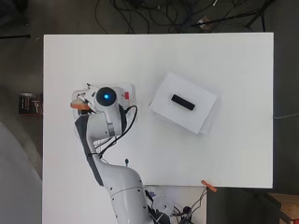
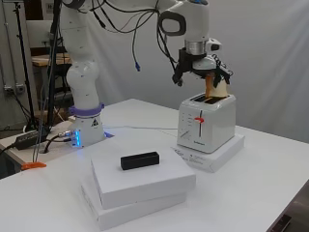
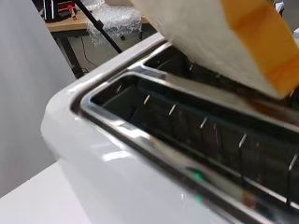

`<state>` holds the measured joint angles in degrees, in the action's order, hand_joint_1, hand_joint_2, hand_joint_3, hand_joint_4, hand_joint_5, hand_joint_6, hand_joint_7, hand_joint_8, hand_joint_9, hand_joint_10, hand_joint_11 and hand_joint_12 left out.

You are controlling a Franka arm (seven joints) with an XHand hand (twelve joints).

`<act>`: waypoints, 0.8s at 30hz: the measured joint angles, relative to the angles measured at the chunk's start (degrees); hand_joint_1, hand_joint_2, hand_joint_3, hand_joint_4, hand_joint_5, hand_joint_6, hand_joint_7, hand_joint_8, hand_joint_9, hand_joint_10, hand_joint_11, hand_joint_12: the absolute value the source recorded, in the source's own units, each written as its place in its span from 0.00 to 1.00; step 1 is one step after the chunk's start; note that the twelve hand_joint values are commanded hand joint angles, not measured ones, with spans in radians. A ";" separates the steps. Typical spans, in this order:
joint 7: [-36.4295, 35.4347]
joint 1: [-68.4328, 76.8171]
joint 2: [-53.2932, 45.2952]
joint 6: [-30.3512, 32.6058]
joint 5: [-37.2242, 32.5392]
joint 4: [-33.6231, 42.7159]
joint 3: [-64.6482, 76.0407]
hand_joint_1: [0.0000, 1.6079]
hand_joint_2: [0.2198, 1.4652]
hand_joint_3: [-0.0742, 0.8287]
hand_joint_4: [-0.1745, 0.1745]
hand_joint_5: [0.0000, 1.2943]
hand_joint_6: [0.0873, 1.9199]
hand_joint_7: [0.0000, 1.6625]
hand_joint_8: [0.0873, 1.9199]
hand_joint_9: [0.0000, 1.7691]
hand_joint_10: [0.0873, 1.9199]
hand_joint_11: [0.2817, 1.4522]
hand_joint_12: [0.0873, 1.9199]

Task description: Teleoperate dual arm-hand system to toast a bread

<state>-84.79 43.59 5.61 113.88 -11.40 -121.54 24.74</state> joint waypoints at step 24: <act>-0.46 -2.55 1.06 1.24 -3.92 -1.58 0.25 0.53 0.86 0.08 1.00 0.52 0.74 0.80 0.00 0.78 0.06 0.45 0.08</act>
<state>-85.26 41.03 6.68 115.13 -15.32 -123.12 25.00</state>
